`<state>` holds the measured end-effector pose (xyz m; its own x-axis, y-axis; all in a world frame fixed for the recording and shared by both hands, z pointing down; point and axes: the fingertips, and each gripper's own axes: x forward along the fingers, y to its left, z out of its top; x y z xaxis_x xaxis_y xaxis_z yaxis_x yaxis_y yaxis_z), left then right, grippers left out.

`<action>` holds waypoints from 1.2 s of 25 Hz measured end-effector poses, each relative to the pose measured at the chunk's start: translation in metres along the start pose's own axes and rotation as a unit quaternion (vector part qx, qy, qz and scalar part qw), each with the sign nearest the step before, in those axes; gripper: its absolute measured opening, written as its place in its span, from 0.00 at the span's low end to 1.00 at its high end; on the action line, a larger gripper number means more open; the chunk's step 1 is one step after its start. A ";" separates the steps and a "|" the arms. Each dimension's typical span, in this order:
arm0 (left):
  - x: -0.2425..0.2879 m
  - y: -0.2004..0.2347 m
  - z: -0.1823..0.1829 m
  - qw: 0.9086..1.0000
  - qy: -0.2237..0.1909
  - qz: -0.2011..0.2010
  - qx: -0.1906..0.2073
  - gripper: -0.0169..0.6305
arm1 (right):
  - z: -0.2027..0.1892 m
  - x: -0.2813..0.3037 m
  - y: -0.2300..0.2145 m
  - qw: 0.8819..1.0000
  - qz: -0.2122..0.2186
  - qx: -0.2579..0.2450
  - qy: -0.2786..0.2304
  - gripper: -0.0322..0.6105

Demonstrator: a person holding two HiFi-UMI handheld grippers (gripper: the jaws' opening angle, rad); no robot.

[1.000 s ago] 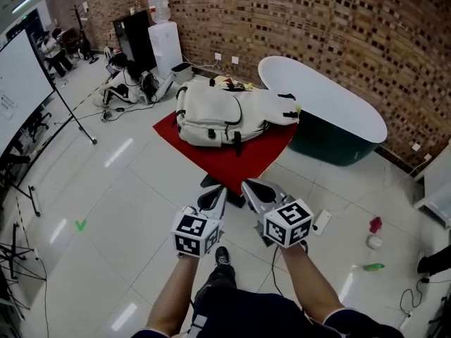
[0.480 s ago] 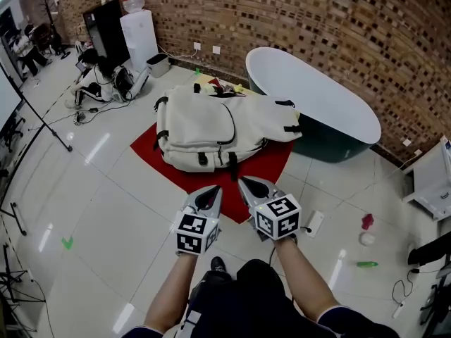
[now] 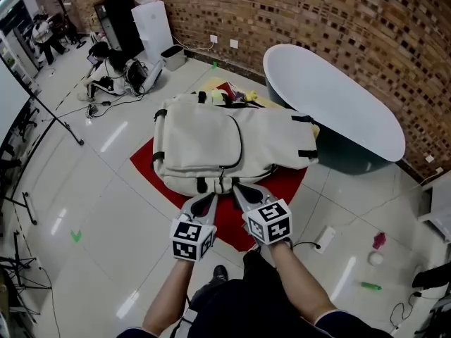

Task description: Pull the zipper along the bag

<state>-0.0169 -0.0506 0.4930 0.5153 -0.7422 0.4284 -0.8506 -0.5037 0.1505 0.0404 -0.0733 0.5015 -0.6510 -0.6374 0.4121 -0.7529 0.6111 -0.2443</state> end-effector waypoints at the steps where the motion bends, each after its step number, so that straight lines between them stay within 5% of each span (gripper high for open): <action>1: 0.005 0.004 0.000 1.000 0.003 0.011 -0.002 0.03 | -0.002 0.007 -0.006 1.000 0.007 0.001 0.004 0.06; 8: 0.029 0.031 0.003 0.996 0.025 0.082 -0.011 0.03 | -0.017 0.057 -0.015 0.995 0.084 -0.003 0.061 0.06; 10: 0.033 0.036 0.002 0.995 0.033 0.089 -0.017 0.03 | -0.022 0.068 -0.016 0.993 0.091 0.006 0.079 0.17; 16: 0.046 0.055 -0.002 0.994 0.047 0.091 -0.022 0.03 | -0.032 0.095 -0.032 0.991 0.038 0.038 0.119 0.18; 21: 0.060 0.071 0.000 0.997 0.037 0.062 -0.025 0.03 | -0.048 0.112 -0.030 0.982 0.021 0.085 0.170 0.28; 25: 0.073 0.077 0.003 0.999 0.035 0.028 -0.030 0.03 | -0.055 0.116 -0.033 0.978 -0.029 0.086 0.190 0.27; 30: 0.081 0.079 0.002 0.998 0.058 -0.004 -0.031 0.03 | -0.049 0.113 -0.031 0.977 -0.038 0.049 0.205 0.15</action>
<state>-0.0419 -0.1516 0.5377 0.5095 -0.6800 0.5273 -0.8534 -0.4778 0.2084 -0.0047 -0.1412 0.5990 -0.5144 -0.4259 0.7443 -0.8167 0.5079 -0.2739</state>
